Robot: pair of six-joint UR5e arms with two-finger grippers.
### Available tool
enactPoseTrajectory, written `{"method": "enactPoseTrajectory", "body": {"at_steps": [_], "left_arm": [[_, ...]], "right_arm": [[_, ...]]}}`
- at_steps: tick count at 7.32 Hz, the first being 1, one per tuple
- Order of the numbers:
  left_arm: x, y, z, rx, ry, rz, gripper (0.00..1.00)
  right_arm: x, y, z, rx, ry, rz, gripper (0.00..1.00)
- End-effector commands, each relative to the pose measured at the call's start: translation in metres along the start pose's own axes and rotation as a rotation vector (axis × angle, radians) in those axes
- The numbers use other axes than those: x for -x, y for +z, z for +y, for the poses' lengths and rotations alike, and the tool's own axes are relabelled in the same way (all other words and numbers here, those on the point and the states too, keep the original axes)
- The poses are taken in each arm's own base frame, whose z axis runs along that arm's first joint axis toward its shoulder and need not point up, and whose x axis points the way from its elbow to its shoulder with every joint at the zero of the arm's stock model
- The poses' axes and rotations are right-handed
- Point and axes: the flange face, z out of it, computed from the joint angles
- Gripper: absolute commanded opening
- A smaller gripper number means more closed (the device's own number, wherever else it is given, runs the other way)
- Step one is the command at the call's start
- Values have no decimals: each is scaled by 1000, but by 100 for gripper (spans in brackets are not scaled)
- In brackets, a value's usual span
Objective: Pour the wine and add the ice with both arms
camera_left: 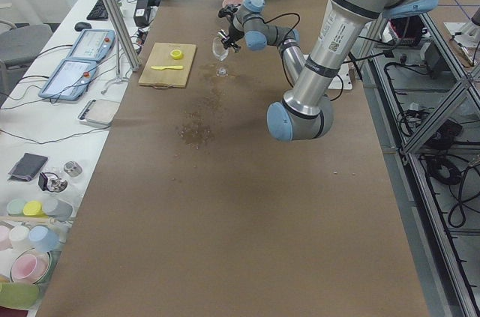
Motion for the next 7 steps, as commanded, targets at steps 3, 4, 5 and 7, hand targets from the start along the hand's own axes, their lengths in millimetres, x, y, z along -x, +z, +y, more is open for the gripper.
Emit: {"method": "enactPoseTrajectory", "body": {"at_steps": [3,4,5,7], "left_arm": [[-4,0,-12,60,55,-45,0],[-3,1,-11,63,94,-46,0],[-2,3,-10,66,104,-49,0],[0,5,-9,71,110,-53,0]], "right_arm": [[-1,1,0,2,2,0,100],[-2,2,0,3,3,0,100],[-3,3,1,7,6,0,100],[-2,3,1,7,5,-6,100]]}}
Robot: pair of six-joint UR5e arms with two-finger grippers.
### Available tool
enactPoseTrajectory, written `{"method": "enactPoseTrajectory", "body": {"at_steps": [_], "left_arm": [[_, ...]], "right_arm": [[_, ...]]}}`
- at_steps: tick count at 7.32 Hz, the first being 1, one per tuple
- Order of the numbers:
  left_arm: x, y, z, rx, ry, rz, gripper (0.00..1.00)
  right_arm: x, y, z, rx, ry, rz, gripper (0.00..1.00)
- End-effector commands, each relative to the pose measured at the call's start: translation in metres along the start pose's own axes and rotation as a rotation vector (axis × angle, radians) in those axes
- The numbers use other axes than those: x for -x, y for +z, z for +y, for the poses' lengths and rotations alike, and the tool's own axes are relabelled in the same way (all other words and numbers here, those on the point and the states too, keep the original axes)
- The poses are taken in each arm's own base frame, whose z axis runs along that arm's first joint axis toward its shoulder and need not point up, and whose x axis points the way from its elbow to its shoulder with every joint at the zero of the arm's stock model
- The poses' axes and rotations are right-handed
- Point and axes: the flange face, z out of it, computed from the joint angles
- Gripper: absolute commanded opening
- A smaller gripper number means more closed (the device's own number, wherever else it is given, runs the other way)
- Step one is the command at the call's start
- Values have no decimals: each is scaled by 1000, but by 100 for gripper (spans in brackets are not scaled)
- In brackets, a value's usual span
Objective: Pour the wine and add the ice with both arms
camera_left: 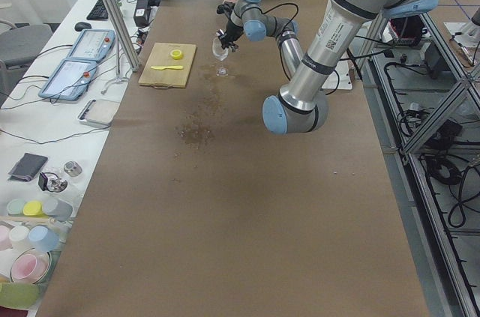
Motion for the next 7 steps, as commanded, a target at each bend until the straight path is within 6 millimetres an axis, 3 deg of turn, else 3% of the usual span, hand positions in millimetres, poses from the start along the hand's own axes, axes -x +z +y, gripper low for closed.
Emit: {"method": "enactPoseTrajectory", "body": {"at_steps": [1,5,7], "left_arm": [[1,1,1,11,6,-7,0],[5,-7,-5,-12,0,-4,0],[35,-34,-25,-125,-28,-5,0]], "right_arm": [[0,1,0,2,3,-4,100],[0,1,3,3,2,-18,100],[0,2,4,5,3,-21,100]]}}
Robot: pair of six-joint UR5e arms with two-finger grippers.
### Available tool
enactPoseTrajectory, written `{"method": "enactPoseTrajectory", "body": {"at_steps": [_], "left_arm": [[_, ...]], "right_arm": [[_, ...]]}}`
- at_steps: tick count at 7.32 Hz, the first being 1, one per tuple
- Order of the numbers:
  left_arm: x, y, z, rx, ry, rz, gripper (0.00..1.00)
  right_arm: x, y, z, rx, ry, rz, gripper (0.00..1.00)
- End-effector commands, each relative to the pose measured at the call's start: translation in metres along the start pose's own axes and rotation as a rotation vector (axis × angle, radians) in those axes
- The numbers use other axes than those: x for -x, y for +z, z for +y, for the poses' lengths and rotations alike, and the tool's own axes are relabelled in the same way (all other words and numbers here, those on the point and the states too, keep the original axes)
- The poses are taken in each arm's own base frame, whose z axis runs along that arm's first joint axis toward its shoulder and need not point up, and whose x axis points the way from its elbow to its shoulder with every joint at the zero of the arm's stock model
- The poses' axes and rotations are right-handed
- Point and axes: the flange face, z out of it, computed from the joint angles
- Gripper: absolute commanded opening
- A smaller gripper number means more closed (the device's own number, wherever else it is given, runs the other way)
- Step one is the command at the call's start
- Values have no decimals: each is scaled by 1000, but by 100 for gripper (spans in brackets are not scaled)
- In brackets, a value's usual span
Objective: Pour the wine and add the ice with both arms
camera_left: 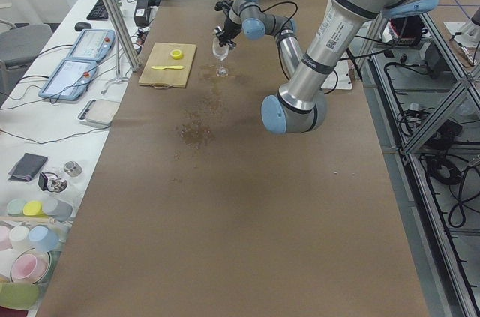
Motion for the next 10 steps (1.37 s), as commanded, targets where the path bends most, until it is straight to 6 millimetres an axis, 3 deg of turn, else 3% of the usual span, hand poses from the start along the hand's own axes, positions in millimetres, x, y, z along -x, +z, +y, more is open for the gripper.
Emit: {"method": "enactPoseTrajectory", "body": {"at_steps": [1,3,6,8,10], "left_arm": [[39,-28,-20,-94,-38,11,0],[94,-49,-21,-144,-97,20,0],[134,-55,17,-287,-220,57,0],[175,-62,65,-383,-288,55,0],[215,-64,131,-535,-369,-58,0]], "right_arm": [[-1,1,3,2,1,-3,100],[0,0,3,0,-1,-3,100],[1,-1,3,-2,-3,-3,100],[-5,5,9,-20,-17,-2,100],[-6,5,11,-29,-20,-2,100]]}}
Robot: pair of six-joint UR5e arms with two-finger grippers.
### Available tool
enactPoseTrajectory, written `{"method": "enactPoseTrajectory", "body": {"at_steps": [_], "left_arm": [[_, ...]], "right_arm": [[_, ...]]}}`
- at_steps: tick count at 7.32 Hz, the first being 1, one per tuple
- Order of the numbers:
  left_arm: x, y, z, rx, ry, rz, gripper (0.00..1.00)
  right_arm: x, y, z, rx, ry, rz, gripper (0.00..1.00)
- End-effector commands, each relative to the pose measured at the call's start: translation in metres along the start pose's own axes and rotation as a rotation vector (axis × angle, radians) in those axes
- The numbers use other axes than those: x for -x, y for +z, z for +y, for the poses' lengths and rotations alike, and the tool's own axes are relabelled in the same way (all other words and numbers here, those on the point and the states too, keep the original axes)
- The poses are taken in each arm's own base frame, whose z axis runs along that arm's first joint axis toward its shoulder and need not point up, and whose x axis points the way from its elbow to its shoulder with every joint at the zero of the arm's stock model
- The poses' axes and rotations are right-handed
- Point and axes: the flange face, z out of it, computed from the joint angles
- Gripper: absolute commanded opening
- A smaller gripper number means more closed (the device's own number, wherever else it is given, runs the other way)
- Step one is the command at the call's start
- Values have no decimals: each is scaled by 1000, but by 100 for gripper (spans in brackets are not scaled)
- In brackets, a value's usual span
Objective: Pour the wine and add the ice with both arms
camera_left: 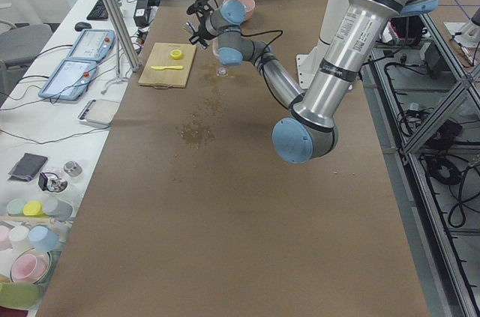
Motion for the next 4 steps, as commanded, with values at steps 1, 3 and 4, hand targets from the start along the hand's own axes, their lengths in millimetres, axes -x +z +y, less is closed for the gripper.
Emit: {"method": "enactPoseTrajectory", "body": {"at_steps": [1,3,4], "left_arm": [[59,-32,47,-182,-120,-97,0],[103,-52,73,-307,-335,-271,0],[126,-61,86,-360,-365,-383,0]], "right_arm": [[0,-1,1,-9,-3,0,100],[2,-3,0,-12,-6,0,100],[2,-3,-1,-14,-9,1,100]]}}
